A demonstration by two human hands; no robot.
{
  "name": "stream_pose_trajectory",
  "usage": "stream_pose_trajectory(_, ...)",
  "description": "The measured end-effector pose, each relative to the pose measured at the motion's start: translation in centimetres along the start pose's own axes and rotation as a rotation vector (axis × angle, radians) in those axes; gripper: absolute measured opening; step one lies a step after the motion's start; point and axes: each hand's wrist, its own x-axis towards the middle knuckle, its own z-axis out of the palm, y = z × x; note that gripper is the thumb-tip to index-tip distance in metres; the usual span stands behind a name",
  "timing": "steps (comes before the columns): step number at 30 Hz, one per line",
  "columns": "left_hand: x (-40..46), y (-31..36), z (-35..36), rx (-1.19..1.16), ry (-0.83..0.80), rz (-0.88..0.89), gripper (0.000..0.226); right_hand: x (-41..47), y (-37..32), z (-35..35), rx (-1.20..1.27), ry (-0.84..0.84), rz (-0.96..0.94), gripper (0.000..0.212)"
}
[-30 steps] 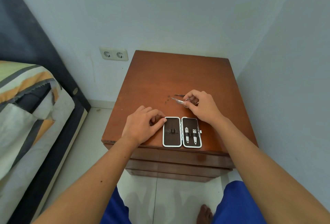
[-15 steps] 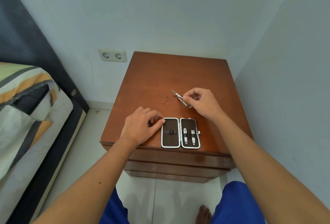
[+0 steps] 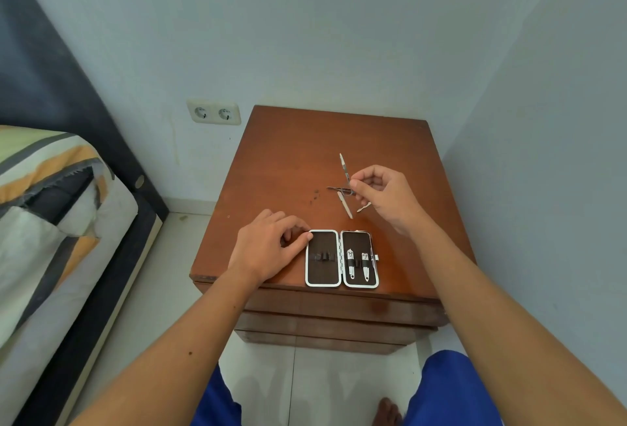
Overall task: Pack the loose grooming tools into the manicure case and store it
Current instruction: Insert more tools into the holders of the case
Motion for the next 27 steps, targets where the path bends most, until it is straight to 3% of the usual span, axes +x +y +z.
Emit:
stream_pose_trajectory(3, 0.0, 0.0, 0.0, 0.003, -0.004, 0.002, 0.022, -0.3, 0.1, 0.0, 0.046, -0.008, 0.007, 0.009)
stream_pose_trajectory(9, 0.0, 0.1, 0.0, -0.002, -0.002, -0.002, 0.022, -1.4, 0.6, -0.1, 0.112, -0.011, 0.011, 0.02)
stream_pose_trajectory(17, 0.0, 0.1, -0.1, -0.007, -0.001, 0.009, 0.022, -2.6, 0.4, -2.3, 0.319, -0.035, 0.08, 0.013)
stream_pose_trajectory(27, 0.1, 0.0, 0.0, 0.006, -0.012, 0.013, 0.023, -3.3, 1.0, -3.2, 0.162, -0.112, 0.116, 0.014)
